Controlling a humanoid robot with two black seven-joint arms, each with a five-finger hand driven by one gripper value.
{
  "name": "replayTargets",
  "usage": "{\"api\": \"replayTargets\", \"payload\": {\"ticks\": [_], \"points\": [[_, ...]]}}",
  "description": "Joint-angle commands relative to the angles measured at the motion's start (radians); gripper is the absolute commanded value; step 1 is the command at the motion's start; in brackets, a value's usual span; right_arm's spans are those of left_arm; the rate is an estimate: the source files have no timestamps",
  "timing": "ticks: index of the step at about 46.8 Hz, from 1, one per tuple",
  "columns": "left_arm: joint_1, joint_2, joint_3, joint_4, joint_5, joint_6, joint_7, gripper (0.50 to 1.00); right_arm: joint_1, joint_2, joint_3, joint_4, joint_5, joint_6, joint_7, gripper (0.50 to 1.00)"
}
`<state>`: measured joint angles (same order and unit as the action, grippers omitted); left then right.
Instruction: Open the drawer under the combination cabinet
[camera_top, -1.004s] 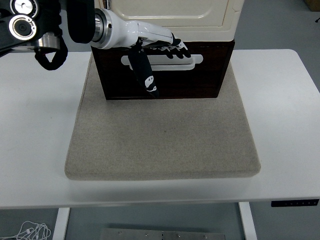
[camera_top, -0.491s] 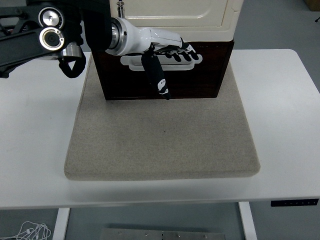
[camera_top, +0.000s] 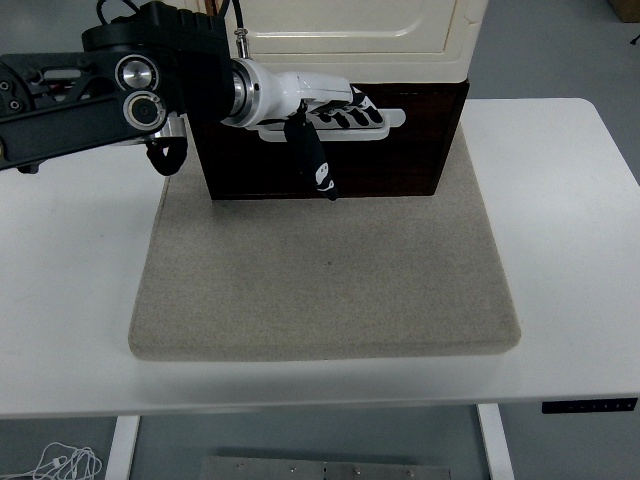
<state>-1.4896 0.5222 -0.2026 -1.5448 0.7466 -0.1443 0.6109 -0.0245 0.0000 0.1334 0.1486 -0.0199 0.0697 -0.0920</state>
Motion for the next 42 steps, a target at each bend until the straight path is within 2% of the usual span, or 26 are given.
{"api": "replayTargets", "payload": {"ticks": [1, 18, 42], "points": [[0.000, 0.001, 0.000, 0.012, 0.000, 0.000, 0.000, 1.000, 0.000, 0.000, 0.000, 0.000, 0.000, -0.001, 0.000, 0.928], [0.014, 0.004, 0.002, 0.045, -0.001, -0.021, 0.000, 1.000, 0.000, 0.000, 0.000, 0.000, 0.000, -0.001, 0.000, 0.926], [0.038, 0.004, 0.000, 0.091, -0.001, -0.095, 0.000, 1.000, 0.000, 0.000, 0.000, 0.000, 0.000, -0.001, 0.000, 0.928]]}}
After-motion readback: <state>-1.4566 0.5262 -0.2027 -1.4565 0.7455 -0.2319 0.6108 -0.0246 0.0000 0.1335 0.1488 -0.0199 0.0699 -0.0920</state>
